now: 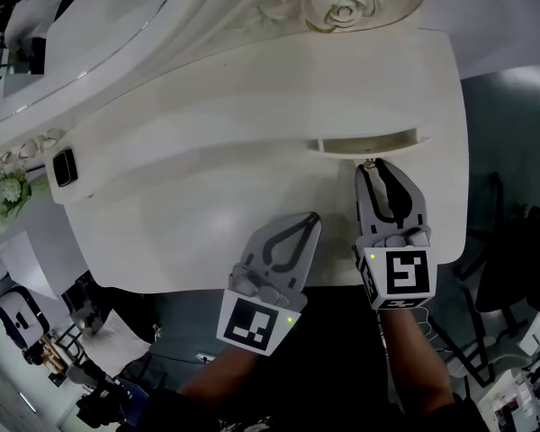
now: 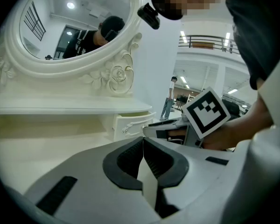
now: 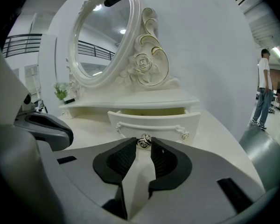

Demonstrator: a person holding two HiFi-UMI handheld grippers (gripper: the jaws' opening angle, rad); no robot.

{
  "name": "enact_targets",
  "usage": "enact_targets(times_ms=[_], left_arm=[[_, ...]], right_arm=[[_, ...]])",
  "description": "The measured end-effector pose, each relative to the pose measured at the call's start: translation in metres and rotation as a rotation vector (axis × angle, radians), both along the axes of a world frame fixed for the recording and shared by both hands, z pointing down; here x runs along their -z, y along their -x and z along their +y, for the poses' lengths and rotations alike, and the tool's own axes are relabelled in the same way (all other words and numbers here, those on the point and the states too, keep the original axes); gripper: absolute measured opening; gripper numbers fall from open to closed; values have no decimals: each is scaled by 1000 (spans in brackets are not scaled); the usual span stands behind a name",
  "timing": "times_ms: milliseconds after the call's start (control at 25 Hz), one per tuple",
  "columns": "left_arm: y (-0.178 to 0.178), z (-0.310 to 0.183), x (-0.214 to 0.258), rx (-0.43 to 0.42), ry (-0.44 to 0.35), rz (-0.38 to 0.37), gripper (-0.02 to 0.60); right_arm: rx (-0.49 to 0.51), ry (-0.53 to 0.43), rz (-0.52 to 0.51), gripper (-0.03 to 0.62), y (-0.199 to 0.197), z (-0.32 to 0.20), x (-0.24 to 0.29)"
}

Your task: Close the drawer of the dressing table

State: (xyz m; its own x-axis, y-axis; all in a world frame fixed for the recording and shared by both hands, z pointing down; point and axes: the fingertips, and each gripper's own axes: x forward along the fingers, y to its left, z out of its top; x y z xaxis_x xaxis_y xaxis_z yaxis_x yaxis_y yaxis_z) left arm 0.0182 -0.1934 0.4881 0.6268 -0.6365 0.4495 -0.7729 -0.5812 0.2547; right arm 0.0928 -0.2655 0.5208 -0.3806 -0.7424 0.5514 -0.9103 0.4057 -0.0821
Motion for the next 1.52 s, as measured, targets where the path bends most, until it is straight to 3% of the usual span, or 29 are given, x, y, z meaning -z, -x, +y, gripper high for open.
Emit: enact_targets(times_ms=[920,1520], left_arm=[[-1,-10,-4,25,7,-8,5],[4,-7,-1,49,-1,-3,5]], right_arm=[[-11,-71,-10,92,7,-45,0],[-18,-68,19,87,10,-50,-5]])
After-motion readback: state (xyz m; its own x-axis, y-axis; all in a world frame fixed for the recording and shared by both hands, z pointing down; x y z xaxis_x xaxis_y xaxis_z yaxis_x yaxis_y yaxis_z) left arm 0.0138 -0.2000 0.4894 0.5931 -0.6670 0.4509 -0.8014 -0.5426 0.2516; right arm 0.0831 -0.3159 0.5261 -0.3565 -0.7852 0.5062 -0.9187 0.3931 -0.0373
